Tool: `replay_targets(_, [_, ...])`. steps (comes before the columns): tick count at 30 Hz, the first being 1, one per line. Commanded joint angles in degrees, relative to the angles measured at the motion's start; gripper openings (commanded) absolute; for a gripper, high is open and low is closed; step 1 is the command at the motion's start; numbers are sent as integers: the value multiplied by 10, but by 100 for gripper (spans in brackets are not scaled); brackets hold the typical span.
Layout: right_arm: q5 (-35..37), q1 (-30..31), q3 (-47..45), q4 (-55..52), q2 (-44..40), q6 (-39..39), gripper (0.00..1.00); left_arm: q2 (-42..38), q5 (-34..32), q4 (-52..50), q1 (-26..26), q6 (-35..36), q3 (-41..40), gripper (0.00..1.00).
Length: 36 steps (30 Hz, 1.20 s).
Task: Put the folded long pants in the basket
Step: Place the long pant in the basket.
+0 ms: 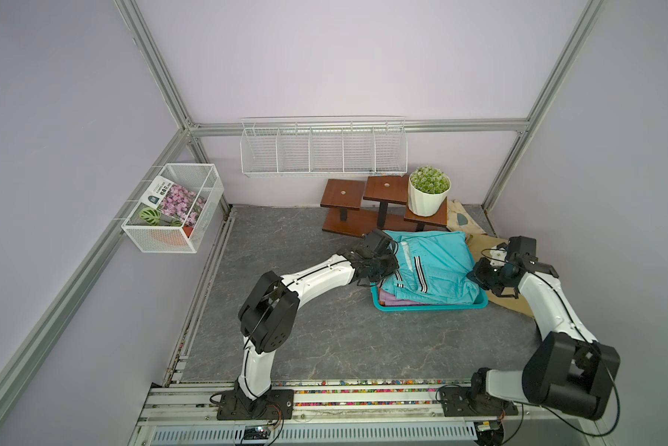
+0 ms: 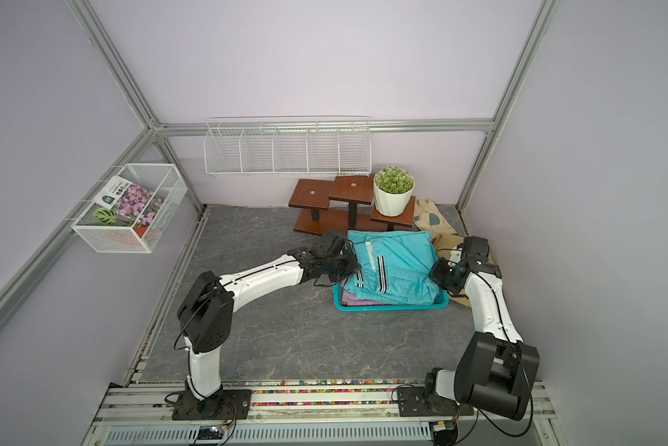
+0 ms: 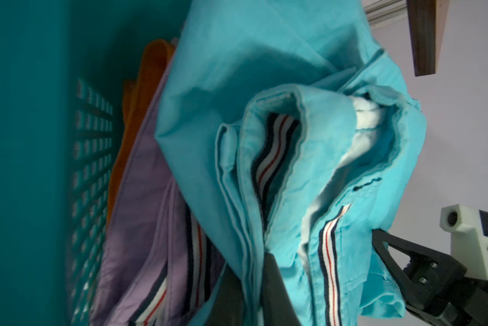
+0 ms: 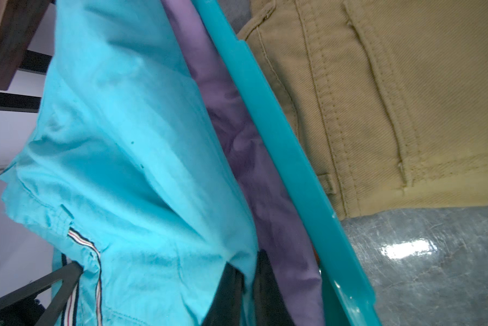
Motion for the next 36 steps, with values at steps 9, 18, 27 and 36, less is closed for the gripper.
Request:
replay_targets(9, [138,9,-39,25,52,2,0,-18,-102,-66,11,-34,-50,0])
replay_targets(18, [229,152,-88,53,52,56,0,6,-144,-149,30,-68,-76,0])
replay_targets(27, [287,341,-100,110,117,152,0,-105,-106,-121,144,-16,-252,0])
replay_targets(36, [354,534,2,98,233,214,0,-265,-87,-111,347,86,-402,0])
